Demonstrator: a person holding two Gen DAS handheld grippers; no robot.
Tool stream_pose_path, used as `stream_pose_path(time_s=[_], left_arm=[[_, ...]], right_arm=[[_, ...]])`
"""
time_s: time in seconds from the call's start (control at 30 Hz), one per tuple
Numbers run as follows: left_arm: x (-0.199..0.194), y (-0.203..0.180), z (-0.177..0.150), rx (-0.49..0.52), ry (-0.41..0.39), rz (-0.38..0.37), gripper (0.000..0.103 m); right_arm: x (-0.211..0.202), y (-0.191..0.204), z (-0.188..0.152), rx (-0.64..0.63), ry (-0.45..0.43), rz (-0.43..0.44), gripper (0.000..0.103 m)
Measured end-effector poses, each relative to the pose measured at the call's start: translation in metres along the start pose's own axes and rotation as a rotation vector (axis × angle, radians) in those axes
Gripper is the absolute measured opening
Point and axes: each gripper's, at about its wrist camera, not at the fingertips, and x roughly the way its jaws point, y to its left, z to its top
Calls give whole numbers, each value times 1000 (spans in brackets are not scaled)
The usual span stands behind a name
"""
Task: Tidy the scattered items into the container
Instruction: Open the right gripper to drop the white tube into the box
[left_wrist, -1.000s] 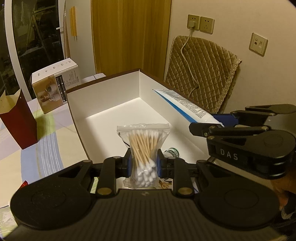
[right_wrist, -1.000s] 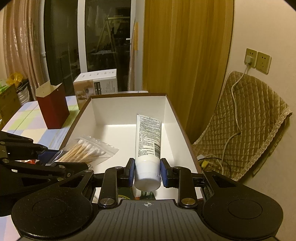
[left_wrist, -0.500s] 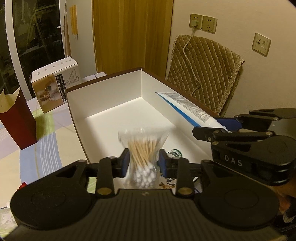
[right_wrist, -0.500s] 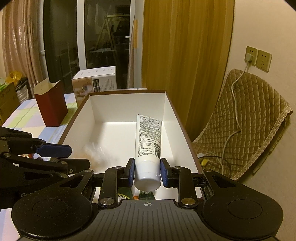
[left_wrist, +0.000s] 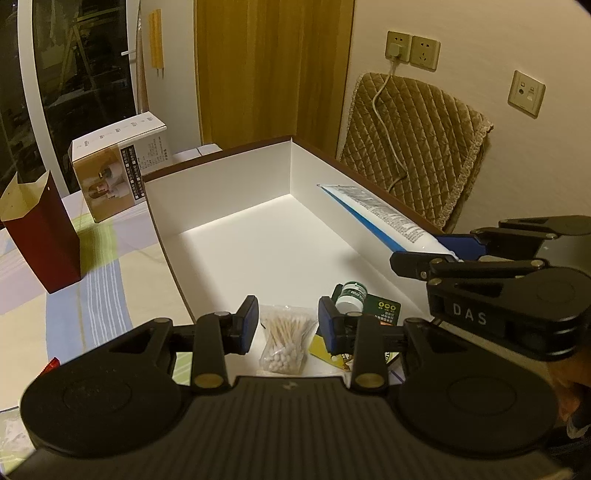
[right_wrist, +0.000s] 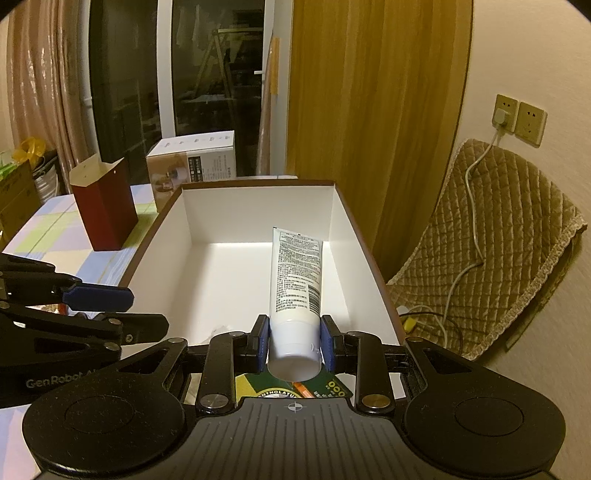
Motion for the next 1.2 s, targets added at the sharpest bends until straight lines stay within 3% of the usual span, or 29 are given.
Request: stream_pose_path(time_s=[0.57,0.87,1.2], left_arm=[[-7,8,-1,-25,-14,14,31],[-7,13,-2,-41,-14,19,32],[-7,19,-4,-56,-11,22,34]], right_arm=[[30,12,5,-45,83,41,31],[56,13,6,-51,168,56,31],[53,14,7,-47,132,49,31]])
